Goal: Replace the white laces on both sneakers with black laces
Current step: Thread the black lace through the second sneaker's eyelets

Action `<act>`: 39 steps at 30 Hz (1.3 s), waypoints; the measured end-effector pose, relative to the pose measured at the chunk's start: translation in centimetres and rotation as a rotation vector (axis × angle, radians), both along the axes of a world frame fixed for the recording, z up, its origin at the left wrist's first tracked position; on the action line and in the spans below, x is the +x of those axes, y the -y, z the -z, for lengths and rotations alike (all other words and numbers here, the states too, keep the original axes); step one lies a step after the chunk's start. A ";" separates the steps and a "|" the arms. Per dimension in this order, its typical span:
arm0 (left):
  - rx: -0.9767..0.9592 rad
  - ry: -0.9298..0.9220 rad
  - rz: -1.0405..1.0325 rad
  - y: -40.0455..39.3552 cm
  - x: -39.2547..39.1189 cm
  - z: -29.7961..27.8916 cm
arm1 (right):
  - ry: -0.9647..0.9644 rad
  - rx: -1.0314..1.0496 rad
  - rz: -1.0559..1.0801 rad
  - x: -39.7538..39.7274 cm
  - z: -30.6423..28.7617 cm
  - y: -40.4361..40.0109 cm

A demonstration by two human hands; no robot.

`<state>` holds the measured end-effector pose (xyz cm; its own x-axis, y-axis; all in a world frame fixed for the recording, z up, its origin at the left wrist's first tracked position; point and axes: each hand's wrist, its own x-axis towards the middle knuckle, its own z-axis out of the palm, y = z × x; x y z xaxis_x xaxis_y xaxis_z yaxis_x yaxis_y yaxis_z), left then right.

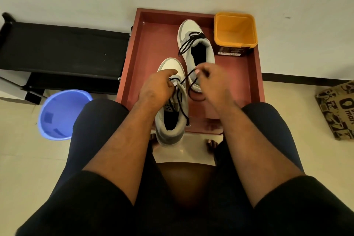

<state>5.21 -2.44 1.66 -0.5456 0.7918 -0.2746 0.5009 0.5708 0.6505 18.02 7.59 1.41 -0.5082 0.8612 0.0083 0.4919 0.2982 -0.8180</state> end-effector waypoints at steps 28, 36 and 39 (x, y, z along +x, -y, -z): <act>0.023 -0.151 -0.213 0.2 -0.9 -0.1 | 0.245 0.158 0.163 2.9 -0.4 -3.0; 0.082 -0.025 -0.249 0.9 -0.7 -0.1 | 0.352 0.206 0.007 2.6 -2.4 1.7; 0.118 0.015 -0.282 2.2 0.5 -0.7 | 0.449 -0.114 -0.199 1.9 -0.5 4.3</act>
